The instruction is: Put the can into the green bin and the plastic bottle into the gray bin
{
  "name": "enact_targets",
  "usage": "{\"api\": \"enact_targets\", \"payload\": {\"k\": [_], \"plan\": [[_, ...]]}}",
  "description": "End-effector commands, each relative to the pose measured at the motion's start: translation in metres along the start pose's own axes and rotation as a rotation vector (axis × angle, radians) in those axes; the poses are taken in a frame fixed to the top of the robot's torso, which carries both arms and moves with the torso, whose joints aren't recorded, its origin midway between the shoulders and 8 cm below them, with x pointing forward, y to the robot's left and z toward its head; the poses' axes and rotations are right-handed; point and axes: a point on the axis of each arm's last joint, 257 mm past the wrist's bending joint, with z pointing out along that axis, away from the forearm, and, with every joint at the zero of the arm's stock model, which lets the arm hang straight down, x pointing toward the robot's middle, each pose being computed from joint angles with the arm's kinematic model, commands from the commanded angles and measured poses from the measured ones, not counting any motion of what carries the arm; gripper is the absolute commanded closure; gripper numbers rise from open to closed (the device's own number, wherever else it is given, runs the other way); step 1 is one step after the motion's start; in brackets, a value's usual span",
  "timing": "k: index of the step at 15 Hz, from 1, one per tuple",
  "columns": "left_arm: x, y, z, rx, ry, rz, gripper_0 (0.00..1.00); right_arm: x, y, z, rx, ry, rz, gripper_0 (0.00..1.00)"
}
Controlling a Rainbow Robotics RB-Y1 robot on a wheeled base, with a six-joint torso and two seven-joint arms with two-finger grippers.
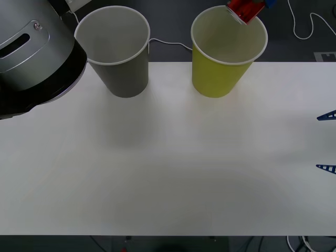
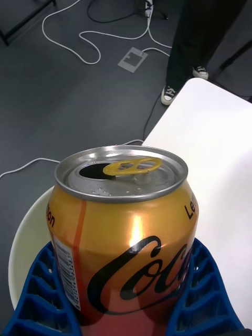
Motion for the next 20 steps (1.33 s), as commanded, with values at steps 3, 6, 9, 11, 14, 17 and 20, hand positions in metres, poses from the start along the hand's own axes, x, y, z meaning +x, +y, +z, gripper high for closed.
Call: {"api": "enact_targets", "payload": {"k": [3,6,9,11,14,17,20], "plan": [[-0.001,-0.001,0.0,0.006,-0.002,0.012,0.08,0.0,0.0,0.0,0.0,0.0,0.0,0.0],[0.0,-0.003,0.0,0.017,-0.001,0.011,0.0,0.0,0.0,0.0,0.0,0.0,0.0,0.0],[-0.001,-0.007,0.0,0.03,-0.004,0.005,0.0,0.0,0.0,0.0,0.0,0.0,0.0,0.0],[-0.002,-0.007,-0.007,0.06,-0.013,0.005,0.0,0.0,0.0,0.0,0.0,0.0,0.0,0.0],[0.012,0.01,-0.033,0.121,-0.002,0.043,0.0,0.0,0.0,0.0,0.0,0.0,0.0,0.0],[0.031,0.024,-0.053,0.168,-0.025,0.057,0.0,0.0,0.0,0.0,0.0,0.0,0.0,0.0],[0.059,0.041,-0.081,0.238,-0.052,0.072,0.0,0.0,0.0,0.0,0.0,0.0,0.0,0.0]]}}
